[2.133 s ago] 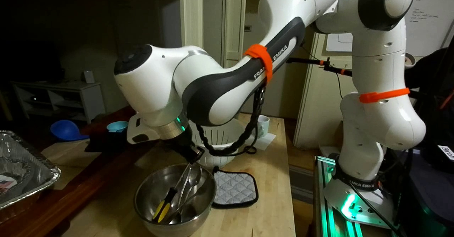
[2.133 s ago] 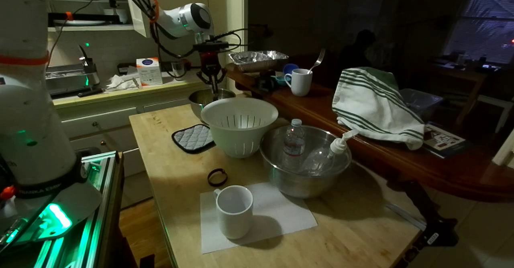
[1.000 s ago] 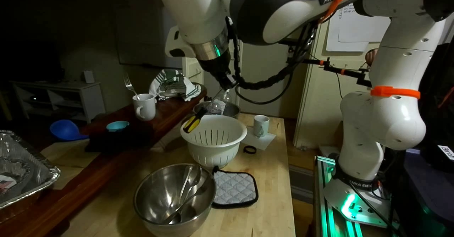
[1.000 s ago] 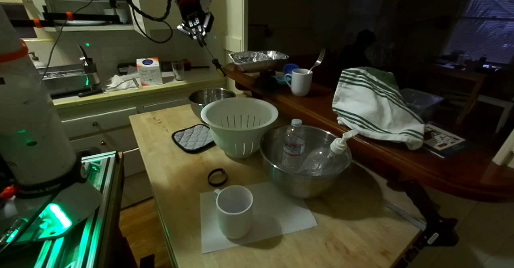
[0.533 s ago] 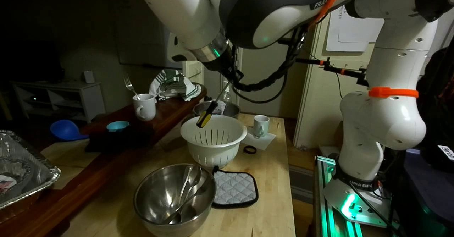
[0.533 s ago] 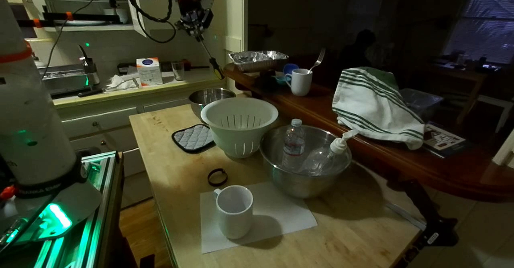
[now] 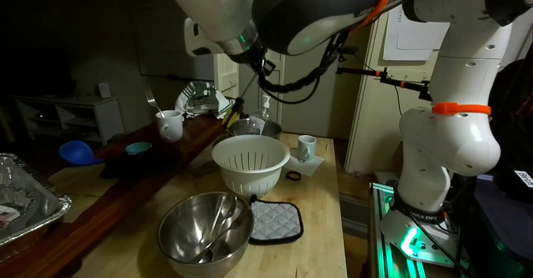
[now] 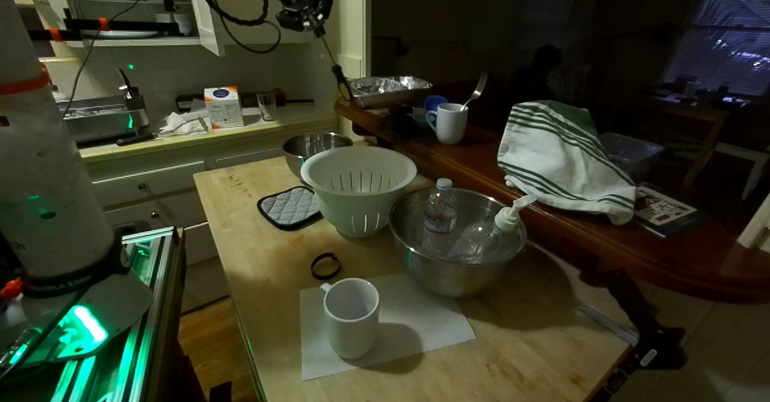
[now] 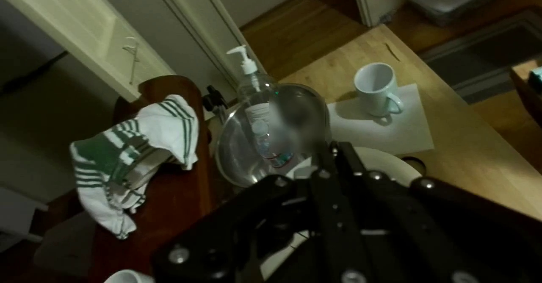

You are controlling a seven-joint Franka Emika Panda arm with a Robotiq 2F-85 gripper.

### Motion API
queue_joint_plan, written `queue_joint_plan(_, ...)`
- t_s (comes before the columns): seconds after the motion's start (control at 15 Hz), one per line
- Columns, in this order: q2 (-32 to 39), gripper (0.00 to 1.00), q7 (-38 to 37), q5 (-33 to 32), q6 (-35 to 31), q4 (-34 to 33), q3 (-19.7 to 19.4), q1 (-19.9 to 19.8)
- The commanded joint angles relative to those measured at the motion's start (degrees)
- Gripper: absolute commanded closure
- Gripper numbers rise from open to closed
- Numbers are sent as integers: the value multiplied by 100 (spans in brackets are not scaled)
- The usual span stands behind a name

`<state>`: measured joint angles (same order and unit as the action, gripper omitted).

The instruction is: Pick up the screwdriver from the bowl and put it in the cup

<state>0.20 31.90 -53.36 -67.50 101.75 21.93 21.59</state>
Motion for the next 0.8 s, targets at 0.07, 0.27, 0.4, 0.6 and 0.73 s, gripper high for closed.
queue_joint_plan(0.07, 376, 98, 1807, -1053, -371, -830, -10, -1)
queue_joint_plan(0.27, 476, 98, 2676, -1575, -717, -1088, -195, -160)
queue_joint_plan(0.4, 363, 92, 2389, -1396, -654, -935, -165, -94)
queue_joint_plan(0.6, 441, 92, 2540, -1455, -684, -1044, -231, -164)
queue_joint_plan(0.73, 482, 98, 2422, -1750, -941, -1082, -286, -211)
